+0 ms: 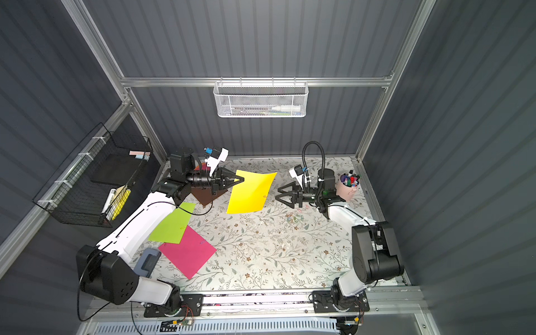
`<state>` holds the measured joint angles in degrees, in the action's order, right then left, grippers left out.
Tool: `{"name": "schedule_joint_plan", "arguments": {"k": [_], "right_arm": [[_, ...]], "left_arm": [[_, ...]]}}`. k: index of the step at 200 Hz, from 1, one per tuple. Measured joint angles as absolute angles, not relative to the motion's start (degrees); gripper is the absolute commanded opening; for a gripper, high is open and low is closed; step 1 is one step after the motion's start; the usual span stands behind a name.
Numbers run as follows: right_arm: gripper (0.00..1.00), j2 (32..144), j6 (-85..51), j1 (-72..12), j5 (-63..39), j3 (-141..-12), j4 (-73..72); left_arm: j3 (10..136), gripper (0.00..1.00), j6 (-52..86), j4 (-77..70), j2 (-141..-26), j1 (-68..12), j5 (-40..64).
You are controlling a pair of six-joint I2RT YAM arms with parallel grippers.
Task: Unclip the paperclips from the documents
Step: Adjust the document.
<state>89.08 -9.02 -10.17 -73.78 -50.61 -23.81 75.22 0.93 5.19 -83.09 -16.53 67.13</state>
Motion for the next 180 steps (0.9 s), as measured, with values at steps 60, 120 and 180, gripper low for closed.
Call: {"name": "schedule_joint_plan", "arguments": {"k": [60,120,180], "right_arm": [[0.83,91.5,-16.3,-14.0,-76.4,-53.2,-36.3],[0.5,97.2,-30.4,-17.8,-77.1,-58.7,-52.5],[0.0,98.3,-37.4,-18.9,-79.2,-60.1,-57.6]], "left_arm": [[75.2,0.0,0.9,5.7,-83.1,-16.5,68.9],[75.2,0.0,0.9,6.0,-83.5,-16.5,70.4],[75.2,0.05,0.9,6.0,-83.9,-16.5,69.9]]}}
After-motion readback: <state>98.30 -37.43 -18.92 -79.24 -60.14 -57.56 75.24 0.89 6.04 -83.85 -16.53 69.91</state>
